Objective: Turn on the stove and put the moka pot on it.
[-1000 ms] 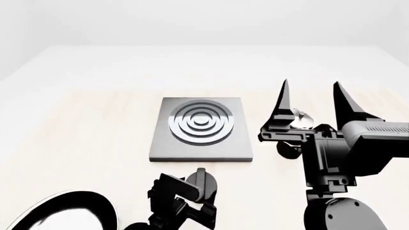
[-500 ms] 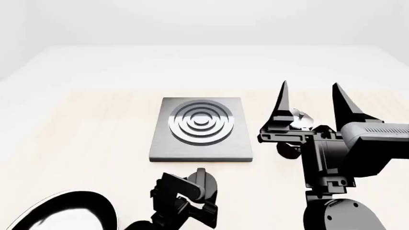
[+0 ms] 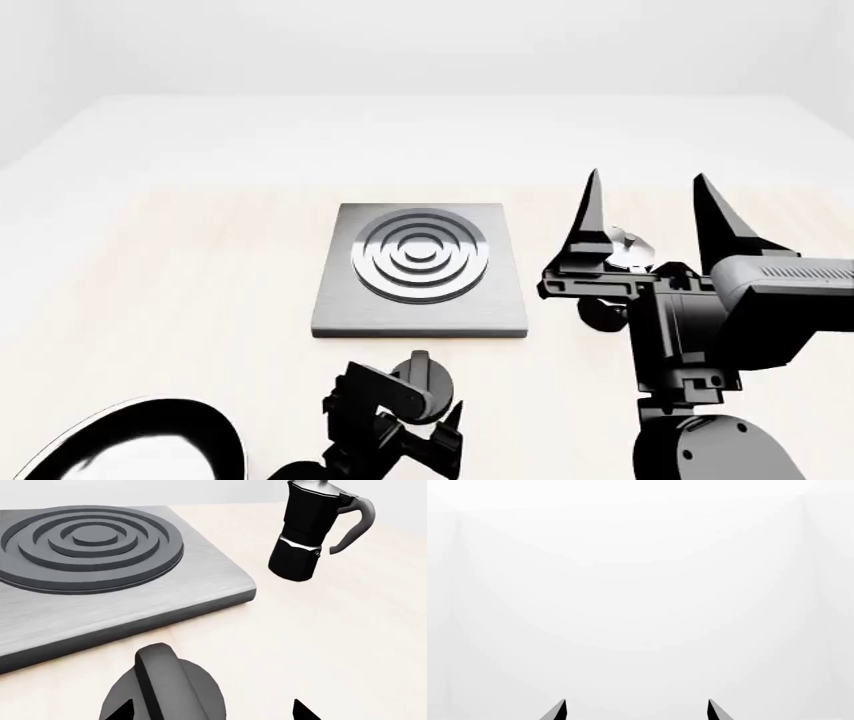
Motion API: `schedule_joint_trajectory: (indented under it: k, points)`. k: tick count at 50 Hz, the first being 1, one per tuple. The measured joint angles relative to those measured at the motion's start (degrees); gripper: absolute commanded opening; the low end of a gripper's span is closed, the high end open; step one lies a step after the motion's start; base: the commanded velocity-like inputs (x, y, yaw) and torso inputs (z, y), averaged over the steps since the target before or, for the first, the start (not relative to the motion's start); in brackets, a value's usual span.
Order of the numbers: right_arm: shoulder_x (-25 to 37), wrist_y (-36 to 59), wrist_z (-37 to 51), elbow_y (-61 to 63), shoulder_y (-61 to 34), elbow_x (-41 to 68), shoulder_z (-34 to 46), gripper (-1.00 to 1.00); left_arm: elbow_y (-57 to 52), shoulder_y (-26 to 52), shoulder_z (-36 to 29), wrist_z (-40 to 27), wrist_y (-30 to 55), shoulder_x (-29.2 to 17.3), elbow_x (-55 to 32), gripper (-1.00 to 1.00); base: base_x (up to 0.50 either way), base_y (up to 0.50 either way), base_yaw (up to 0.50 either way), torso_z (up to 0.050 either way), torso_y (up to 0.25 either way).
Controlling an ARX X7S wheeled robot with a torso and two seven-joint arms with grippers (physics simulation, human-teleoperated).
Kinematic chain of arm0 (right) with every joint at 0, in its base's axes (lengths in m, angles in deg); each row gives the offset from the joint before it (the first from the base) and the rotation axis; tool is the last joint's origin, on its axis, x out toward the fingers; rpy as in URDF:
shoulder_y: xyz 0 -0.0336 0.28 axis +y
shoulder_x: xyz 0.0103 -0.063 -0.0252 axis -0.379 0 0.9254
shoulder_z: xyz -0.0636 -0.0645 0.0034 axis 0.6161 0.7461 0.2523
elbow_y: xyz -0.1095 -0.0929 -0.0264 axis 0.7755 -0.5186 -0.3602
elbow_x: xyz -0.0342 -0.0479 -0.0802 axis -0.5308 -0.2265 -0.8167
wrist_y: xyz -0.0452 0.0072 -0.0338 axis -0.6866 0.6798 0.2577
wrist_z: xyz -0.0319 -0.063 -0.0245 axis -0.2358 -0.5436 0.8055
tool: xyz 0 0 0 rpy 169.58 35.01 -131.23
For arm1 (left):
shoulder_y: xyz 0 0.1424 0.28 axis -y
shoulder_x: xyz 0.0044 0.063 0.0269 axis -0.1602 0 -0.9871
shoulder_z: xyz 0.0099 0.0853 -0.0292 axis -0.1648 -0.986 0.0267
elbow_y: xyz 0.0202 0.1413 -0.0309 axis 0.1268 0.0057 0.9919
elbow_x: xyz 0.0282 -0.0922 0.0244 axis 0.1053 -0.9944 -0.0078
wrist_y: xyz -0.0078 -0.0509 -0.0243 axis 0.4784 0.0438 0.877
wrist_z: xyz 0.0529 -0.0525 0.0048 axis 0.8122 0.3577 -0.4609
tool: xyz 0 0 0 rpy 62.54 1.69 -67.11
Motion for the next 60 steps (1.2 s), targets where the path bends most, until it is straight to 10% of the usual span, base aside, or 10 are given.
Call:
schedule_joint_trajectory:
  k: [60]
  points:
    - [0.96,-0.33,0.95,0.1,-0.04,0.97,0.26,1.0,1.45,1.19,-2.22,0.76,-0.84,0.16,-0.9,1.0,0.0,0.0,0.0,0.0,0.0]
